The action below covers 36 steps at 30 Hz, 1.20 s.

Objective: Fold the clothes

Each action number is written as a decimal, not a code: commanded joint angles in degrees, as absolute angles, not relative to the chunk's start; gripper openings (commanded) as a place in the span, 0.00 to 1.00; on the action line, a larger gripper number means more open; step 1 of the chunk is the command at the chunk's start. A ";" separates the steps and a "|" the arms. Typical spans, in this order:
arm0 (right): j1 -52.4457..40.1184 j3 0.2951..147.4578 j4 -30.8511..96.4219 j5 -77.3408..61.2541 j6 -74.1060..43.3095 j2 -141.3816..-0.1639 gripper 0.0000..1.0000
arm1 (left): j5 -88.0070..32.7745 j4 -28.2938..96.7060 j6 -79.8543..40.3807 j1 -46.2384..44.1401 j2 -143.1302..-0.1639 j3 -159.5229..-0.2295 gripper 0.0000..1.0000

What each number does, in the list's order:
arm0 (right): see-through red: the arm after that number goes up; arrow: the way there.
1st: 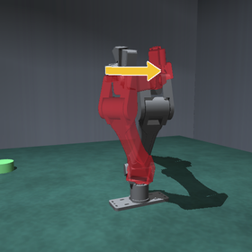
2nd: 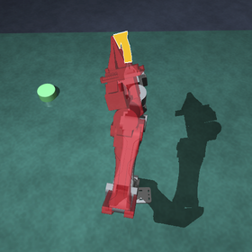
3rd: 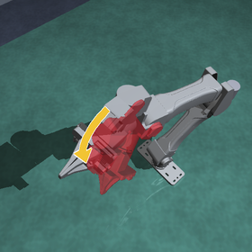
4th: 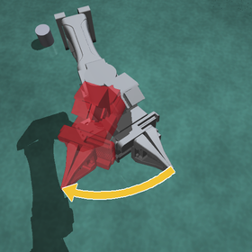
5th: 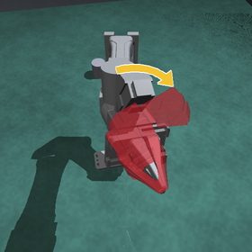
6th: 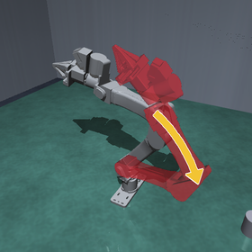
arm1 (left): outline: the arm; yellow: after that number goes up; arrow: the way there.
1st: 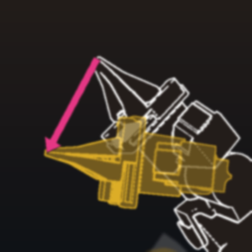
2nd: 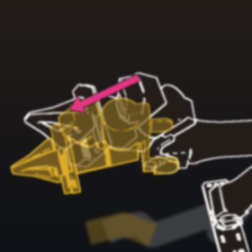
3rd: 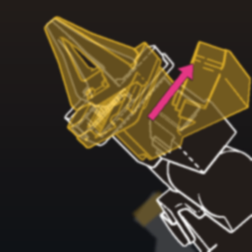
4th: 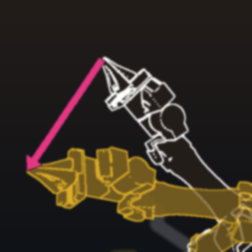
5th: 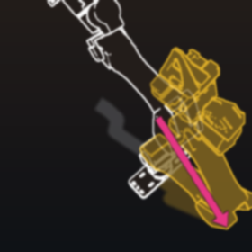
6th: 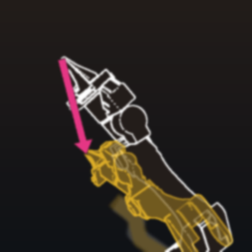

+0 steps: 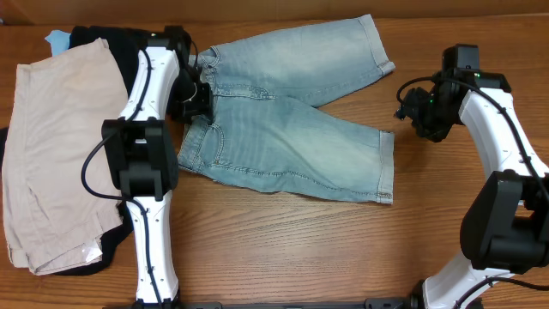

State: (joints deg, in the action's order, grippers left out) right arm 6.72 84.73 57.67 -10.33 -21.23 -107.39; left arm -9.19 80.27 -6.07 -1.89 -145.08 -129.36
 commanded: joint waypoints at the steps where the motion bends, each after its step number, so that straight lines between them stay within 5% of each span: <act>1: 6.76 85.58 58.39 -11.35 -21.04 -106.21 0.66 | -8.58 82.74 -5.72 -2.35 -142.69 -131.37 0.86; 6: 6.85 85.60 59.88 -13.85 -21.67 -101.89 0.66 | -8.05 93.06 -5.76 -2.02 -142.69 -146.76 1.00; 10: 6.81 85.60 62.76 -13.54 -21.71 -94.56 0.66 | -12.67 96.82 -6.74 -1.98 -139.92 -158.17 1.00; 19: 6.81 85.58 77.78 -9.26 -25.65 -76.60 0.69 | -14.37 96.82 -9.50 -3.18 -122.58 -156.70 1.00; 30: 6.79 76.34 81.76 -7.73 -34.52 -72.73 0.68 | 11.14 96.27 -32.01 -13.28 -103.63 -117.03 1.00; 36: 6.33 63.48 72.16 -7.75 -41.85 -72.73 0.61 | 13.06 81.56 -46.00 -14.63 -101.34 -93.56 0.98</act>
State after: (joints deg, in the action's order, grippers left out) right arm 6.72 67.68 74.87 -8.45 -37.43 -73.10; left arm 8.84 86.02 -35.05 -14.76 -102.54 -101.32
